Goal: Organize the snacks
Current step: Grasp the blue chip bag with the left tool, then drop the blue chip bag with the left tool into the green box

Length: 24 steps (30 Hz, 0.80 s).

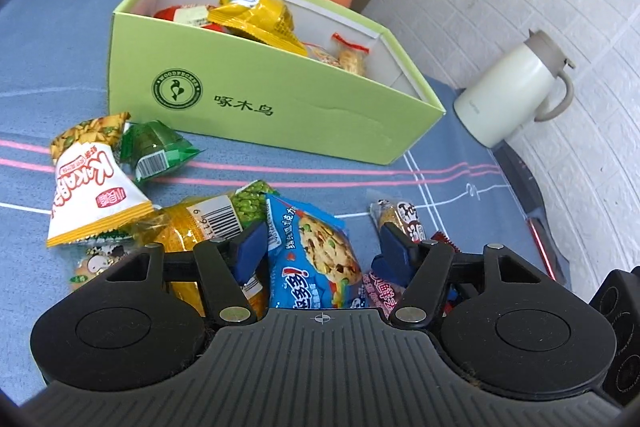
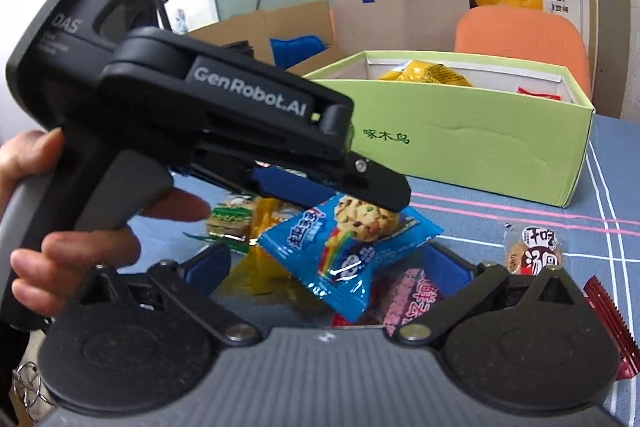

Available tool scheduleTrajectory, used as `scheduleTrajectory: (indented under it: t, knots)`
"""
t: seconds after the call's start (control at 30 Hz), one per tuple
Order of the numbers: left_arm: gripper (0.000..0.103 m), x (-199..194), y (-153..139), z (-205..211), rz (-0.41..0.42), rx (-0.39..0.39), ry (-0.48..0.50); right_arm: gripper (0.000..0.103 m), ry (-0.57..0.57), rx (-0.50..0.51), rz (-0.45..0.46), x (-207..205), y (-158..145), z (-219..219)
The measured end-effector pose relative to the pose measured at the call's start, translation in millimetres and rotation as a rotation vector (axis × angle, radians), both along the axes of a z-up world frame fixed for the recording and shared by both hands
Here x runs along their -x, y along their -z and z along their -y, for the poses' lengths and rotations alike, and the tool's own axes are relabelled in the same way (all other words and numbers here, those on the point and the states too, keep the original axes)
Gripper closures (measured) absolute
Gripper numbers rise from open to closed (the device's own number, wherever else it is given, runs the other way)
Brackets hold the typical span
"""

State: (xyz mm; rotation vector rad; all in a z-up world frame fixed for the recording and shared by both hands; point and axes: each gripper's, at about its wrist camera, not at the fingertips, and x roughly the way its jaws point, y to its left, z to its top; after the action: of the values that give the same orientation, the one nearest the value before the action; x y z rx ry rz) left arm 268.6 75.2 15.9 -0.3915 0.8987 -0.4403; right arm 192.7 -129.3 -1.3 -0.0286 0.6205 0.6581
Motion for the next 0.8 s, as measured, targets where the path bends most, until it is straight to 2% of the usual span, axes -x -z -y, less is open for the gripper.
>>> scheduleTrajectory:
  t: [0.13, 0.17, 0.2, 0.27, 0.3, 0.4, 0.6, 0.8]
  knots:
    - [0.059, -2.8, 2.0, 4.5, 0.007, -0.04, 0.052, 0.004, -0.002, 0.025, -0.002, -3.9, 1.5, -0.8]
    - [0.06, -1.7, 2.1, 6.1, 0.013, -0.052, 0.063, 0.01, -0.003, 0.041, 0.005, -4.2, 1.7, -2.7]
    - [0.065, 0.0, 2.6, 7.3, 0.019, -0.059, 0.069, 0.025, -0.005, 0.056, 0.014, -5.3, 1.9, -4.3]
    - [0.076, 3.4, 3.5, 8.3, 0.036, -0.086, 0.064, 0.03, -0.017, 0.048, -0.007, -10.3, 5.8, -4.2]
    - [0.082, 5.0, 3.7, 7.4, 0.042, -0.096, 0.059, 0.037, -0.02, 0.045, -0.006, -11.8, 6.8, -3.2]
    - [0.089, 13.2, -5.1, 0.3, 0.053, -0.046, 0.025, 0.048, -0.012, 0.057, 0.022, -10.0, 1.8, 0.4]
    - [0.093, 17.3, -45.3, 5.0, 0.153, 0.04, 0.03, 0.049, 0.025, 0.058, 0.137, -3.7, -27.1, 10.3]
    - [0.094, -24.9, -76.3, 20.5, 0.204, 0.093, 0.02, 0.049, 0.061, 0.083, 0.227, -39.2, -56.0, 25.0]
